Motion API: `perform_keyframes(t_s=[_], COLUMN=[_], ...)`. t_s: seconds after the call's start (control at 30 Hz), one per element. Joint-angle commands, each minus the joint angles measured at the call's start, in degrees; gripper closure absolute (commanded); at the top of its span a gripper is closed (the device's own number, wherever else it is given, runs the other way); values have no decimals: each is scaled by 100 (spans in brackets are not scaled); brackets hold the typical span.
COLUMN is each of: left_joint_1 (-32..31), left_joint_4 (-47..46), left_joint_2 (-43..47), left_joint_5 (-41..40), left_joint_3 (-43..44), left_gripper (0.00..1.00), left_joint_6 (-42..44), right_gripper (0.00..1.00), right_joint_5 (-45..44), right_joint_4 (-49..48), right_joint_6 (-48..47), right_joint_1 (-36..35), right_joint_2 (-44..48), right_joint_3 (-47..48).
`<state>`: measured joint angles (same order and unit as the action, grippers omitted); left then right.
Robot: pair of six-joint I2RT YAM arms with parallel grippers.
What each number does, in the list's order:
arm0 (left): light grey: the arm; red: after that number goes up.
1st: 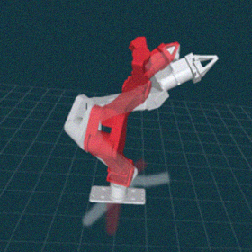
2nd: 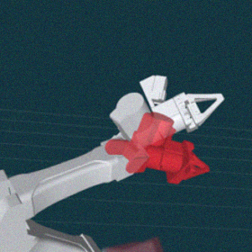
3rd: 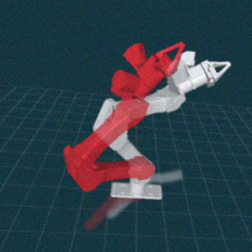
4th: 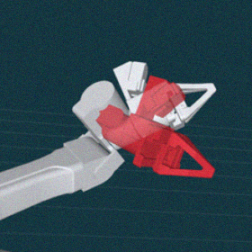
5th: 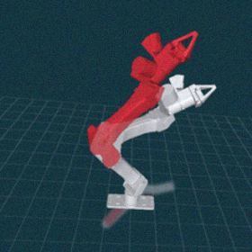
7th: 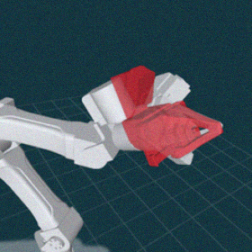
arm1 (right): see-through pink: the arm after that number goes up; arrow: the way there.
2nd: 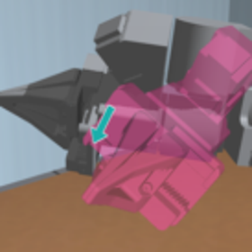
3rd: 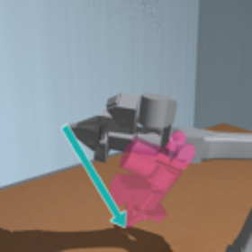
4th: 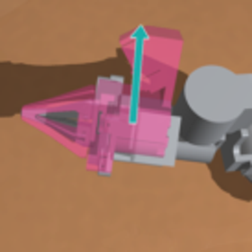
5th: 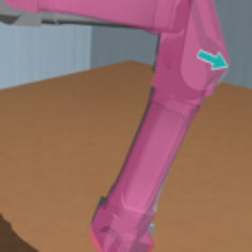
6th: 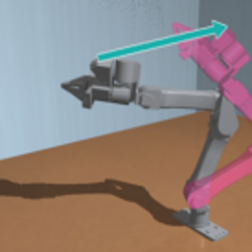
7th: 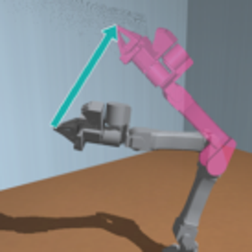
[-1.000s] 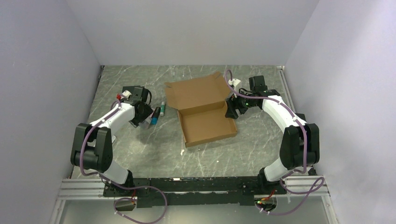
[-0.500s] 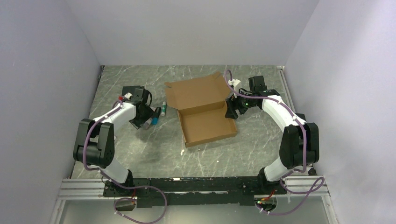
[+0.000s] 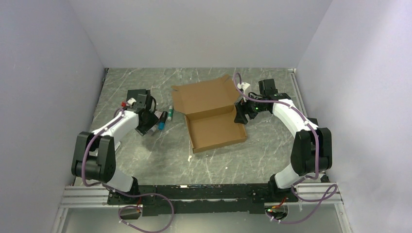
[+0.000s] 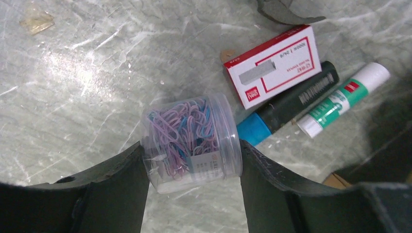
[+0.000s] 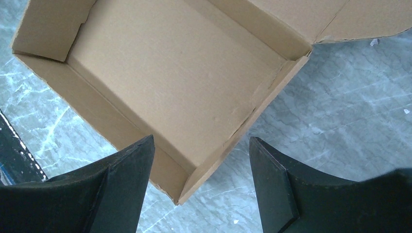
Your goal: Fold the paper box
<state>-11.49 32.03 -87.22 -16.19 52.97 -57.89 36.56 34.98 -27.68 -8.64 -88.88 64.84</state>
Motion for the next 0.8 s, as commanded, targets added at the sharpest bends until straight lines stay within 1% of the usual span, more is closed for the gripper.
perform_keyframes(t_s=[0.0,0.03,0.23,0.4,0.53,0.7,0.77], left_joint_1=[15,15,15,15,15,15,15], left_joint_4=[-147,-177,-258,-625,-1174,-1918,-2246], left_joint_2=[596,673,1109,1498,1808,2061,2134], left_joint_5=[197,239,517,1069,1669,2597,3088], left_joint_3=[-134,-168,-269,-453,-751,-1019,-1149], left_gripper=[97,100,100,100,100,100,100], left_joint_6=[179,212,498,942,1315,1743,1950], right_gripper=[25,25,25,25,25,25,25], right_joint_5=[194,194,194,197,194,199,203], right_joint_4=[44,44,53,61,61,57,61], right_joint_6=[-123,-122,-129,-137,-137,-135,-138], right_joint_1=[32,30,29,32,29,29,31], right_joint_2=[11,7,8,9,8,4,9], right_joint_3=[129,134,134,130,143,143,143])
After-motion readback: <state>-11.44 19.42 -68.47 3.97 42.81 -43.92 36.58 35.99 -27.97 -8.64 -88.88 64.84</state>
